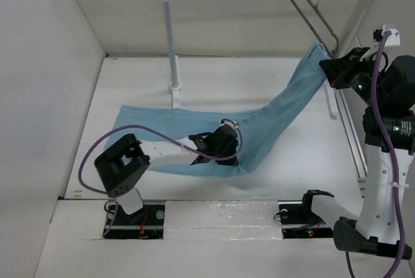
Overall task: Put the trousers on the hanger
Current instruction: Fold the trousers at the center of the board.
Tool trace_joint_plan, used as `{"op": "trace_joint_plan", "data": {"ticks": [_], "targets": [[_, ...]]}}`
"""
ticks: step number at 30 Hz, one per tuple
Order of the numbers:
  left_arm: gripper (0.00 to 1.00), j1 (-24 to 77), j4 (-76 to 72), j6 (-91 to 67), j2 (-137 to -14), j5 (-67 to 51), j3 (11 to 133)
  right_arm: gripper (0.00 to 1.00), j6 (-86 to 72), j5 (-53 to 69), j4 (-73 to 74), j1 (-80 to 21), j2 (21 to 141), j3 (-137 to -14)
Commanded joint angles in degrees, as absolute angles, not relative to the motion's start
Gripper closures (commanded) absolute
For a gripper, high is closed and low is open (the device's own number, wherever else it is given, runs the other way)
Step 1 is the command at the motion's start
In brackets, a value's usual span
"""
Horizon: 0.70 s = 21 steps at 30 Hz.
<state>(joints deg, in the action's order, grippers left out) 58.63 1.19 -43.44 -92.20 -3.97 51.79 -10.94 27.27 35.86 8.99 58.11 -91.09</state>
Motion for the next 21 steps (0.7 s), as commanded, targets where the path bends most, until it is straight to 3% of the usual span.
{"op": "trace_joint_plan", "data": {"ticks": [1,4,9,12,16,17,19,21], "targets": [[1.00,62.13,-1.50,-44.83,-99.02,-3.95,59.39,1.00,-10.45,31.11,31.47,8.27,57.31,-95.01],[1.00,62.14,1.32,-44.47,-99.84,-2.55,62.31,1.00,-11.16,28.39,30.41,1.49,56.25,-91.76],[1.00,56.79,6.58,-40.79,-84.40,4.82,57.14,1.00,-15.20,20.25,22.51,-13.68,57.21,-84.91],[1.00,48.19,12.12,-36.93,-72.71,7.81,55.46,1.00,-16.34,13.74,18.11,-24.32,61.76,-84.99],[0.98,27.91,17.04,-31.82,-59.88,3.36,56.86,1.00,-16.35,8.44,13.54,-36.28,71.35,-89.64],[0.97,18.03,18.18,-31.21,-56.11,1.69,58.00,1.00,-16.26,8.09,11.53,-39.87,73.80,-92.26],[0.93,9.44,18.63,-29.28,-53.45,-4.56,62.47,1.00,-16.43,7.82,9.85,-43.31,81.51,-95.78],[0.93,6.59,23.19,-27.87,-54.14,1.44,68.35,1.00,-16.78,8.26,8.70,-48.39,87.69,-102.54]]}}
